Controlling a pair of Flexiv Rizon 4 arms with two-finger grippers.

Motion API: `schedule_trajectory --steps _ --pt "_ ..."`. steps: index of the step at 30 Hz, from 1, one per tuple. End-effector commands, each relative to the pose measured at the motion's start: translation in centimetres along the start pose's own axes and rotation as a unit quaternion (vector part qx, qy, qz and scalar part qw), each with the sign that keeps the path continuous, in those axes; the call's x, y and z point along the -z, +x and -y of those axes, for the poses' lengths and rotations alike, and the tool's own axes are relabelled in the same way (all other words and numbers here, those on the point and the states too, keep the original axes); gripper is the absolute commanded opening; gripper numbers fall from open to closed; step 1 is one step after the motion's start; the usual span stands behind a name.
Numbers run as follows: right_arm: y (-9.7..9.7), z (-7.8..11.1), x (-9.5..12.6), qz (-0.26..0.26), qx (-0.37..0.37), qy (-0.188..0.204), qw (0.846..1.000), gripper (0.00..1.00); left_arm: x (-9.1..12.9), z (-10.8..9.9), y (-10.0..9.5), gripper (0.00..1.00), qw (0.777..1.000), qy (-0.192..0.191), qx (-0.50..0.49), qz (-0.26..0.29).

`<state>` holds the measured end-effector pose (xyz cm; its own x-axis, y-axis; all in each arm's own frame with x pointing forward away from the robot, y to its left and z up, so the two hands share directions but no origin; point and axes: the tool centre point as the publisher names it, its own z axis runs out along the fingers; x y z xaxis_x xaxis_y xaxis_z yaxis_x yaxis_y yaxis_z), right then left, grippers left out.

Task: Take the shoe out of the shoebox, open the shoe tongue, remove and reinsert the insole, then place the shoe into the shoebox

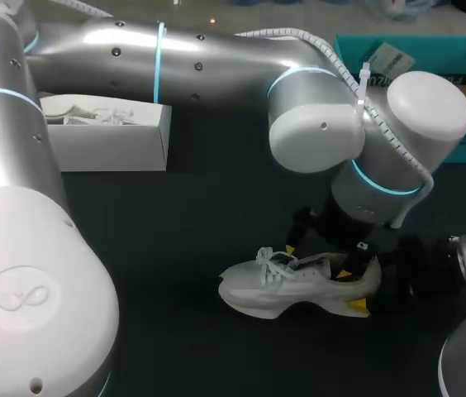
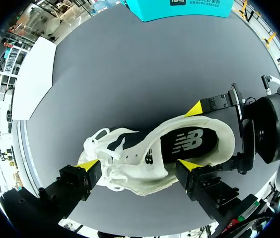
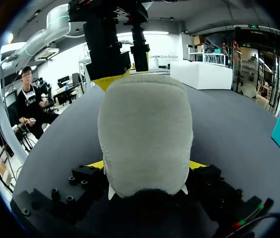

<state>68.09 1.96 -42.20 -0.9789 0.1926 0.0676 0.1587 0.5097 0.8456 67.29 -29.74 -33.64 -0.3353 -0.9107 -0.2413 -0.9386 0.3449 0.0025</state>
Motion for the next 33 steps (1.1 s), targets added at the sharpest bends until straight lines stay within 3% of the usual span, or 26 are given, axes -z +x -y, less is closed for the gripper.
schedule_trajectory --steps 1,12,21,22,24,28,29,33 --pt "0.1 0.0 -0.1 0.002 0.000 0.001 1.000 0.00 -1.1 0.5 0.9 1.00 1.000 -0.012 0.001 0.009" --pt "0.1 0.0 -0.1 0.002 0.000 0.001 1.000 0.00 -1.5 -0.9 -1.8 1.00 0.998 -0.036 0.041 0.034" --pt "0.1 0.0 -0.1 0.002 0.000 0.001 1.000 0.00 -0.5 -2.8 -3.4 0.99 0.993 -0.050 0.097 0.051" --pt "0.1 0.0 -0.1 0.002 0.000 0.001 1.000 0.00 -0.5 -2.9 -3.6 0.90 0.992 -0.050 0.104 0.047" --pt "0.1 0.0 -0.1 0.002 0.000 0.001 1.000 0.00 -0.6 -2.9 -3.8 0.50 0.991 -0.055 0.116 0.045" --pt "0.1 0.0 -0.1 0.002 0.000 0.001 1.000 0.00 -0.7 -2.5 -3.9 0.07 0.990 -0.054 0.122 0.038" --pt "0.1 0.0 -0.1 0.002 0.000 0.001 1.000 0.00 -0.6 -2.4 -3.9 0.00 0.991 -0.053 0.122 0.036" --pt "0.1 0.0 -0.1 0.002 0.000 0.001 1.000 0.00 -0.4 -2.0 -4.0 0.00 0.991 -0.047 0.124 0.029"
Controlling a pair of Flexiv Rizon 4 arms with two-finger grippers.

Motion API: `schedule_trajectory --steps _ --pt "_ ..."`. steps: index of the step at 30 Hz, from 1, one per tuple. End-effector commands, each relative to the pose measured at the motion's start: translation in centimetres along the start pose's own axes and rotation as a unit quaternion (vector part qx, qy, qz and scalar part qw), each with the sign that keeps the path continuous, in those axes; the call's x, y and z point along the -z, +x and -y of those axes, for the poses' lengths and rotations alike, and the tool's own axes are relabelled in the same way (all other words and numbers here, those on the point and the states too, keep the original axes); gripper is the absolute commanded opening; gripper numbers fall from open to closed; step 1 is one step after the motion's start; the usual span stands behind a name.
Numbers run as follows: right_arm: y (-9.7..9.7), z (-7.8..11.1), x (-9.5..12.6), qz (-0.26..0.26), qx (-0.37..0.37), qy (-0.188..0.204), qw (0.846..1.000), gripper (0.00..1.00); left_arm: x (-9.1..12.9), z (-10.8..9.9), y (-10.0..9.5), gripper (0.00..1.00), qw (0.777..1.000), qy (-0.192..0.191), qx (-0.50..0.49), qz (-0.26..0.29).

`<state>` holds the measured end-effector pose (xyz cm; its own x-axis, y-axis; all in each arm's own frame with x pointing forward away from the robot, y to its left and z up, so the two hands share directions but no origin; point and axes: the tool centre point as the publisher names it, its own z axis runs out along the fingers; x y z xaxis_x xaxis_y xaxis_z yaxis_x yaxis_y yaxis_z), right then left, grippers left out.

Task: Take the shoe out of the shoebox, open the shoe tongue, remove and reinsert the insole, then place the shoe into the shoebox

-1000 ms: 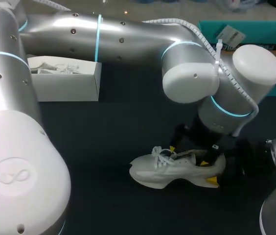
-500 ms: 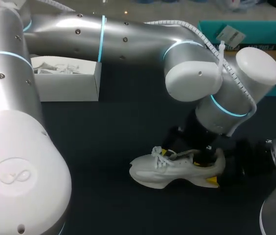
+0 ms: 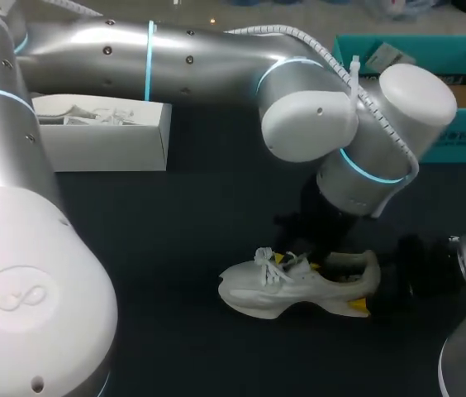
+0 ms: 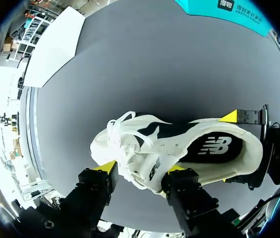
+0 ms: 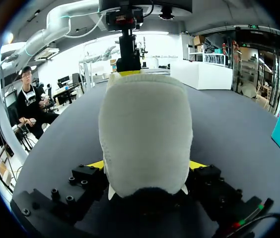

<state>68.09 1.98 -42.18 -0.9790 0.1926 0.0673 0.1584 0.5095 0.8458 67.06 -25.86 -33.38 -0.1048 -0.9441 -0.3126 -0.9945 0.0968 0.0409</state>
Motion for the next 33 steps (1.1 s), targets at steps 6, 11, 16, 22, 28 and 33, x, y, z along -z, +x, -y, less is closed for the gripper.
schedule_trajectory --steps 6,11,16,22,28,33 --pt "0.0 0.0 -0.1 0.002 0.000 0.001 1.000 0.00 0.6 -0.1 -0.7 0.00 0.999 0.018 0.002 -0.040" --pt "0.0 0.0 -0.1 0.002 0.000 0.001 1.000 0.00 1.0 -0.5 -1.8 0.00 0.997 0.028 0.010 -0.069" --pt "0.0 0.0 -0.1 0.002 0.000 0.001 1.000 0.00 1.1 -1.0 -3.0 0.00 0.997 0.029 0.025 -0.072" --pt "0.0 0.0 -0.1 0.002 0.000 0.001 1.000 0.00 0.0 -1.4 -4.8 0.00 0.996 0.018 0.050 -0.067" --pt "0.0 0.0 -0.1 0.002 0.000 0.001 1.000 0.00 -1.5 -1.8 -6.5 0.00 0.995 -0.001 0.078 -0.059" --pt "0.0 0.0 -0.1 0.002 0.000 0.001 1.000 0.00 -2.8 -2.2 -7.3 0.00 0.994 -0.023 0.095 -0.051"
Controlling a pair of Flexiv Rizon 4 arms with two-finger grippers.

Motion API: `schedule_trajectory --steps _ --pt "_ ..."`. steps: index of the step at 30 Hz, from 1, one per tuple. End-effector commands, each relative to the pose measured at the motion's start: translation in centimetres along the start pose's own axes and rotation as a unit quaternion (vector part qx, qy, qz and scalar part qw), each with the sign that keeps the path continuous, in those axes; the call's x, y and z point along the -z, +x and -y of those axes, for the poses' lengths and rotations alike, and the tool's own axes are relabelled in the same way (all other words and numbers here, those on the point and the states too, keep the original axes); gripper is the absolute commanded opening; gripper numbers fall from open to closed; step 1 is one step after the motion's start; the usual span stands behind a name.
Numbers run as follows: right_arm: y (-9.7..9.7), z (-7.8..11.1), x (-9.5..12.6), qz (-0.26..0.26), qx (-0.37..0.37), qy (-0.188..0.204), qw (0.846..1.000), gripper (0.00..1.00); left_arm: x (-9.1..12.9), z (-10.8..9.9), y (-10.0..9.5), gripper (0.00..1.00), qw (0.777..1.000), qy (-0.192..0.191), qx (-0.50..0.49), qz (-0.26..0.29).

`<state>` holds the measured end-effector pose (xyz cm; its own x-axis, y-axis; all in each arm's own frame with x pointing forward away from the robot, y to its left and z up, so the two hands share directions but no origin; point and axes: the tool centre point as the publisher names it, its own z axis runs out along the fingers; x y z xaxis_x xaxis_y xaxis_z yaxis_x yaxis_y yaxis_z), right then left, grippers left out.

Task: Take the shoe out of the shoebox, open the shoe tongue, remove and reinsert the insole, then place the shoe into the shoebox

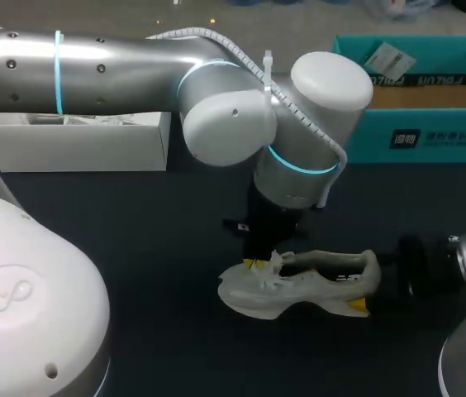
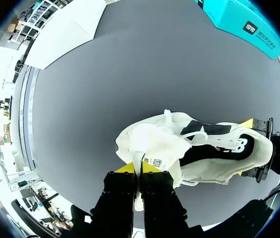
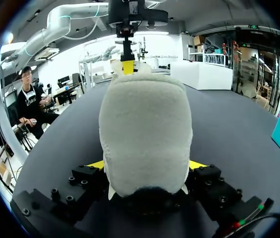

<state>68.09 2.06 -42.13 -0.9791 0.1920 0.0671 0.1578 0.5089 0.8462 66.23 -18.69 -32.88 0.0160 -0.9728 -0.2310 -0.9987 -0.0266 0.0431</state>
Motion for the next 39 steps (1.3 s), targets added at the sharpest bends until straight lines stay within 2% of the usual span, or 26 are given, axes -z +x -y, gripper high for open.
schedule_trajectory --steps 1,9,10,11,14,16,17,18,19,20,26,29,31,34,36,37,39 --pt "0.0 0.1 -0.1 0.002 0.000 0.001 1.000 0.00 -1.3 -0.5 -0.7 0.00 0.999 -0.009 0.036 -0.006" --pt "0.0 0.1 -0.1 0.002 0.000 0.001 1.000 0.00 -4.9 -0.2 -0.2 0.00 0.998 -0.060 0.032 0.005" --pt "0.0 0.1 -0.1 0.002 0.000 0.001 1.000 0.00 -5.4 -0.2 -0.1 0.03 0.997 -0.067 0.032 0.008" --pt "0.0 0.1 -0.1 0.002 0.000 0.001 1.000 0.00 -5.6 -0.3 0.1 0.15 0.997 -0.070 0.028 0.007" --pt "0.0 0.1 -0.1 0.002 0.000 0.001 1.000 0.00 -6.2 -0.4 0.2 0.20 0.997 -0.078 0.027 0.009" --pt "0.0 0.1 -0.1 0.002 0.000 0.001 1.000 0.00 -6.2 -0.5 0.2 0.35 0.996 -0.081 0.027 0.009" --pt "0.0 0.1 -0.1 0.002 0.000 0.001 1.000 0.00 -6.2 -0.6 0.2 0.48 0.996 -0.081 0.027 0.008" --pt "0.0 0.1 -0.1 0.002 0.000 0.001 1.000 0.00 -6.2 -0.6 0.2 0.76 0.996 -0.082 0.028 0.008" --pt "0.0 0.1 -0.1 0.002 0.000 0.001 1.000 0.00 -6.1 -0.7 0.1 0.92 0.996 -0.082 0.028 0.008" --pt "0.0 0.1 -0.1 0.002 0.000 0.001 1.000 0.00 -6.0 -0.7 0.0 1.00 0.996 -0.081 0.028 0.008" --pt "0.0 0.1 -0.1 0.002 0.000 0.001 1.000 0.00 -3.8 -0.5 -0.7 1.00 0.999 -0.043 0.013 -0.007" --pt "0.0 0.1 -0.1 0.002 0.000 0.001 1.000 0.00 -1.9 -0.1 -0.9 1.00 1.000 -0.003 -0.027 0.000" --pt "0.0 0.1 -0.1 0.002 0.000 0.001 1.000 0.00 -0.7 0.5 -1.0 1.00 0.996 0.034 -0.087 0.006" --pt "0.0 0.1 -0.1 0.002 0.000 0.001 1.000 0.00 0.3 1.6 -0.5 1.00 0.959 0.081 -0.268 0.044" --pt "0.0 0.1 -0.1 0.002 0.000 0.001 1.000 0.00 0.9 2.0 -0.2 1.00 0.915 0.117 -0.379 0.073" --pt "0.0 0.1 -0.1 0.002 0.000 0.001 1.000 0.00 1.1 2.3 -0.3 1.00 0.887 0.137 -0.435 0.066" --pt "0.0 0.1 -0.1 0.002 0.000 0.001 1.000 0.00 2.1 2.7 -0.4 1.00 0.846 0.171 -0.497 0.089"
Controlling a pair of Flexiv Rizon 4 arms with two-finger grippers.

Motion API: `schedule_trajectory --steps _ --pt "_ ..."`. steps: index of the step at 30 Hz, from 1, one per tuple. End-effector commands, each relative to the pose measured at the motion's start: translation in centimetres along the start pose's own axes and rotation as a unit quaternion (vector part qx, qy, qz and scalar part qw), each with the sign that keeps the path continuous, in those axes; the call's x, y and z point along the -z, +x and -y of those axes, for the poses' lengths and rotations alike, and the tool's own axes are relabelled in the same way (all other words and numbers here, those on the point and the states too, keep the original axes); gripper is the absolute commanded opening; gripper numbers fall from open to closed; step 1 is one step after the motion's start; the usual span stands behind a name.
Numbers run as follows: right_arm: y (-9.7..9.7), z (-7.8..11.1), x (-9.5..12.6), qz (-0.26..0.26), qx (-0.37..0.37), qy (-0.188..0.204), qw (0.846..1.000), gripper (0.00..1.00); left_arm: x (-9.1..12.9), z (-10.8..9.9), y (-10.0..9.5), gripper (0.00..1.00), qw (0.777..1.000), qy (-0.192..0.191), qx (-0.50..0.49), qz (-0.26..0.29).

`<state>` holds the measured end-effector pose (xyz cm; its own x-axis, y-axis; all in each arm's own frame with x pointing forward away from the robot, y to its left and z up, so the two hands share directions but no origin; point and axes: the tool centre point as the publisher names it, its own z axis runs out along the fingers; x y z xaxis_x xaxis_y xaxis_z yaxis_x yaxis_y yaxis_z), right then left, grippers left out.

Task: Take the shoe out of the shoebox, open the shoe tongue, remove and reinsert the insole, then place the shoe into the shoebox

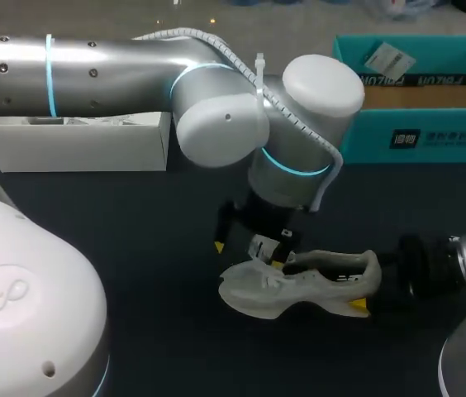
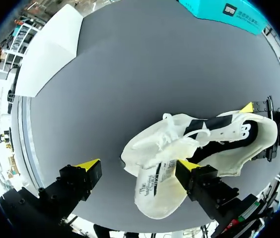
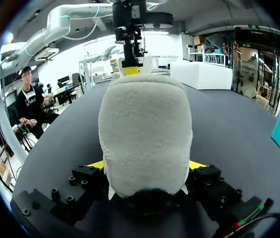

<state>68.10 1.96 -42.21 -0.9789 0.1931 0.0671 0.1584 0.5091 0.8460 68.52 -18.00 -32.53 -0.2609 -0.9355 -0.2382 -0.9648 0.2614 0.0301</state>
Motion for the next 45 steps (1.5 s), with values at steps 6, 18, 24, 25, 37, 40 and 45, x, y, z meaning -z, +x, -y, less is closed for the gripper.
schedule_trajectory --steps 6,18,24,25,37,40,45 --pt "0.1 0.0 -0.1 0.002 0.000 0.001 1.000 0.00 5.1 1.5 0.4 1.00 0.805 0.225 -0.539 0.105" --pt "0.1 0.0 -0.1 0.002 0.000 0.001 1.000 0.00 6.8 3.0 2.3 1.00 0.724 0.244 -0.636 0.110" --pt "0.1 0.0 -0.1 0.002 0.000 0.001 1.000 0.00 7.3 3.2 2.8 1.00 0.722 0.281 -0.624 0.107" --pt "0.1 0.0 -0.1 0.002 0.000 0.001 1.000 0.00 7.5 3.4 3.5 1.00 0.713 0.294 -0.627 0.109" --pt "0.1 0.0 -0.1 0.002 0.000 0.001 1.000 0.00 6.1 5.2 6.9 0.00 0.738 0.317 -0.596 0.010" --pt "0.1 0.0 -0.1 0.002 0.000 0.001 1.000 0.00 6.1 5.0 7.1 0.00 0.734 0.312 -0.603 -0.017" --pt "0.1 0.0 -0.1 0.002 0.000 0.001 1.000 0.00 6.8 4.5 6.9 0.00 0.731 0.300 -0.611 -0.046"
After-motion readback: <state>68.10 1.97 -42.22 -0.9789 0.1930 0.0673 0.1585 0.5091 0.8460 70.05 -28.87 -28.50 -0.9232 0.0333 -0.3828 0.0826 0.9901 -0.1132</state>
